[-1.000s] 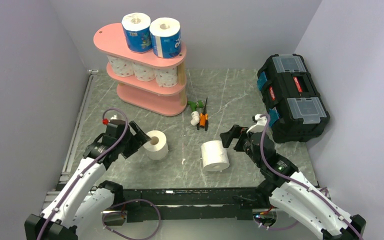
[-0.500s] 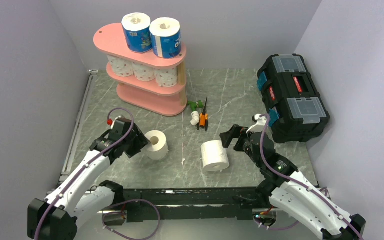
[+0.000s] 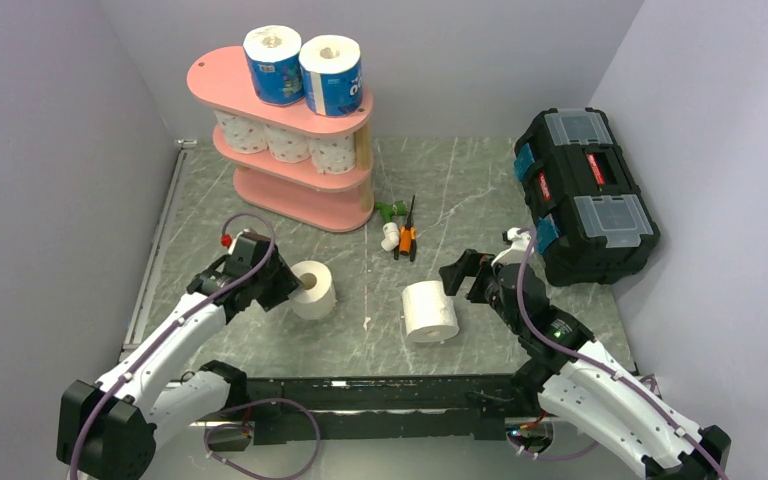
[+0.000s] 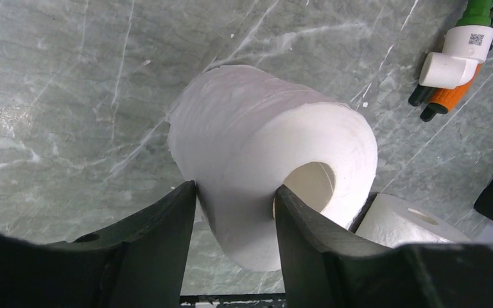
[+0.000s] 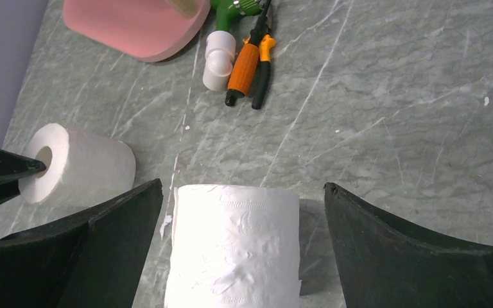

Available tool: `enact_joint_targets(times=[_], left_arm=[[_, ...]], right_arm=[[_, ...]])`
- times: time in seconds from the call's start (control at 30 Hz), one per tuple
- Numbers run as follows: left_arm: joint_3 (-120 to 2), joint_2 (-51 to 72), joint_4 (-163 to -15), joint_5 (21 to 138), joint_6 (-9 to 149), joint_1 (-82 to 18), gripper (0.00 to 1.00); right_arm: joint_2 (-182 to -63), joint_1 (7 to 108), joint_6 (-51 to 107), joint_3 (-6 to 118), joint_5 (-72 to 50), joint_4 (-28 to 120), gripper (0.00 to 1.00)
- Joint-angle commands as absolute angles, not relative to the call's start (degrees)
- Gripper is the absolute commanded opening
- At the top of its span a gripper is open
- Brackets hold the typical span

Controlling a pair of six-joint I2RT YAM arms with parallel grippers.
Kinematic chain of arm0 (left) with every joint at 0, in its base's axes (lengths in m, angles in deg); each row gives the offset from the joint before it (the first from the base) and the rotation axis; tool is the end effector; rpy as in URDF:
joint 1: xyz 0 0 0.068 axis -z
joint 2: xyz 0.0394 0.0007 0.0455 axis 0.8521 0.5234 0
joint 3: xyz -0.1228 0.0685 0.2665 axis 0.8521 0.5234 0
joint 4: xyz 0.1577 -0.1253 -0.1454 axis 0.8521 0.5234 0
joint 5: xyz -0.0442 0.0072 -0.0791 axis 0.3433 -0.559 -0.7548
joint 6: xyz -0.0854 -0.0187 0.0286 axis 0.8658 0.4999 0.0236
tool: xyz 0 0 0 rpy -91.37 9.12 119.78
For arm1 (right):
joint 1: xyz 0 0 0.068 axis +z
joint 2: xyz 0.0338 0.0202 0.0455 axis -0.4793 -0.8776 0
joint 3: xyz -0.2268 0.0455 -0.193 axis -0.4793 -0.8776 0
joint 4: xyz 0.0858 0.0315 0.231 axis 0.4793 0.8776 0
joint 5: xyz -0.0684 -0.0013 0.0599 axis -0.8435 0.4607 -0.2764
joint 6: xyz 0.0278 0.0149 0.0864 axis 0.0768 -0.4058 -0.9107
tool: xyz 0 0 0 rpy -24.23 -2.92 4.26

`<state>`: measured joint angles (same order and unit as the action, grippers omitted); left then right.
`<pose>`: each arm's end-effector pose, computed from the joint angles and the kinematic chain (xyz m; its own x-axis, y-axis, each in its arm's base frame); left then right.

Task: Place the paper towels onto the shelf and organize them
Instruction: Pick up the paper towel from the center of the board, then place the paper towel on the shelf.

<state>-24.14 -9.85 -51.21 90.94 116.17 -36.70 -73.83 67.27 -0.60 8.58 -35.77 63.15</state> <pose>0.1728 -0.0642 0.2141 -0.6864 -0.6382 -0.3486 -0.4552 0.7509 -0.4785 0.1320 0.0744 0.2558 -0.4646 0.3394 -0.8179 -0.1395 0.8841 0.4461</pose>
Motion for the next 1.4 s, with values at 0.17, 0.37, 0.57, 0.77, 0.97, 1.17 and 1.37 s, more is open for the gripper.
enact_joint_targets(times=[0.17, 0.37, 0.57, 0.77, 0.97, 1.17, 1.37], left_arm=[[-27.75, -10.10, -48.21, 94.29, 116.94, -36.43, 0.37], [-33.06, -8.55, -46.34, 96.22, 118.65, -36.43, 0.32], [-42.73, -2.66, -46.36, 97.94, 118.90, -38.62, 0.31], [-50.49, 6.05, -47.76, 97.72, 123.88, -42.31, 0.26], [-57.16, 14.17, -50.22, 97.42, 125.84, -45.89, 0.25], [-63.01, 21.73, -50.97, 96.22, 126.49, -47.66, 0.23], [-66.10, 26.38, -52.07, 94.93, 127.21, -48.28, 0.24]], right_arm=[[-74.02, 67.40, 0.06, 9.03, -37.04, 61.14, 0.99], [-74.26, 67.36, -0.08, 9.20, -36.80, 61.23, 0.99], [-74.16, 67.40, 0.38, 9.60, -37.04, 61.30, 0.99], [-74.89, 67.36, 0.36, 11.10, -36.16, 61.51, 0.99], [-74.82, 67.40, 1.07, 12.27, -35.78, 61.70, 0.98], [-73.88, 67.43, 1.09, 11.92, -36.08, 61.74, 0.98], [-73.06, 67.37, 1.13, 12.04, -36.45, 62.31, 0.99]])
